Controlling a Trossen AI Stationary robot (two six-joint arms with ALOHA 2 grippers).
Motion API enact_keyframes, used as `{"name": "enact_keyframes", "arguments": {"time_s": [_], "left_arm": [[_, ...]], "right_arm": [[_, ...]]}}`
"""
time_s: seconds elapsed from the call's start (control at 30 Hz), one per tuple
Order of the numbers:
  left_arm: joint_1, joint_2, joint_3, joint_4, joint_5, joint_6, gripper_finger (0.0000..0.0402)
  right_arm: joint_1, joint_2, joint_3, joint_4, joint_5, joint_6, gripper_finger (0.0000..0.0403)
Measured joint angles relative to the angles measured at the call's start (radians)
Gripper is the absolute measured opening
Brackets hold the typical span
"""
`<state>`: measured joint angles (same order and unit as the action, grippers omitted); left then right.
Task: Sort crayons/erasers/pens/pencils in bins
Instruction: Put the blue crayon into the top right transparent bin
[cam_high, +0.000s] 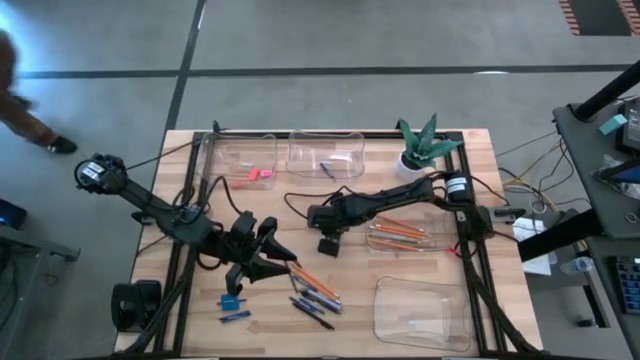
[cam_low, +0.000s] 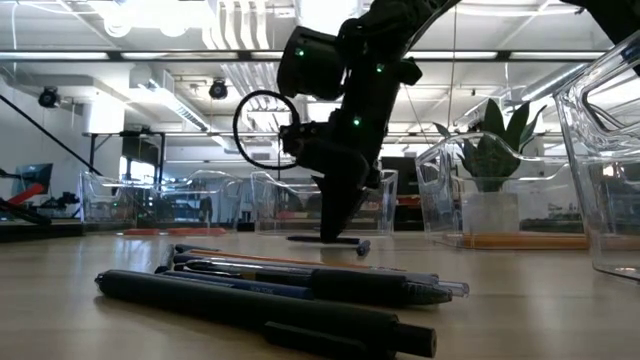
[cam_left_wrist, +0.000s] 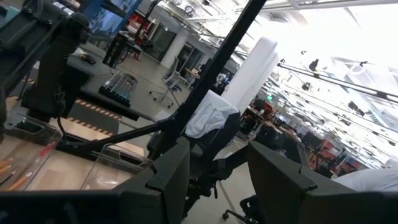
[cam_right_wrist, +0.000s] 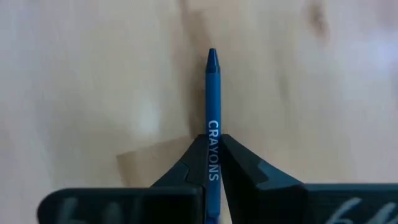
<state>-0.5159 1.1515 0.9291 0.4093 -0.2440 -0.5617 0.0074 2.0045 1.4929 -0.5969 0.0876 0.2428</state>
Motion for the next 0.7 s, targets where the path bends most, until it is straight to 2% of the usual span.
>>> {"name": "enact_keyframes", "arguments": {"time_s": [0.3, 0.53, 0.7], "left_arm": [[0.0, 0.0, 0.0, 0.001, -0.004, 0.0, 0.0148], [0.0, 0.003, 0.0, 0.001, -0.095, 0.0, 0.0148], [0.001, 0.018, 0.0, 0.006, -0.172, 0.0, 0.0148]], "right_arm": [[0.0, -0.14, 0.002, 0.041, 0.04, -0.03, 0.0022], [-0.01, -0.234, 0.002, 0.113, 0.246, -0.149, 0.0022], [-0.057, -0.259, -0.002, 0.196, 0.351, -0.192, 0.0022]]}}
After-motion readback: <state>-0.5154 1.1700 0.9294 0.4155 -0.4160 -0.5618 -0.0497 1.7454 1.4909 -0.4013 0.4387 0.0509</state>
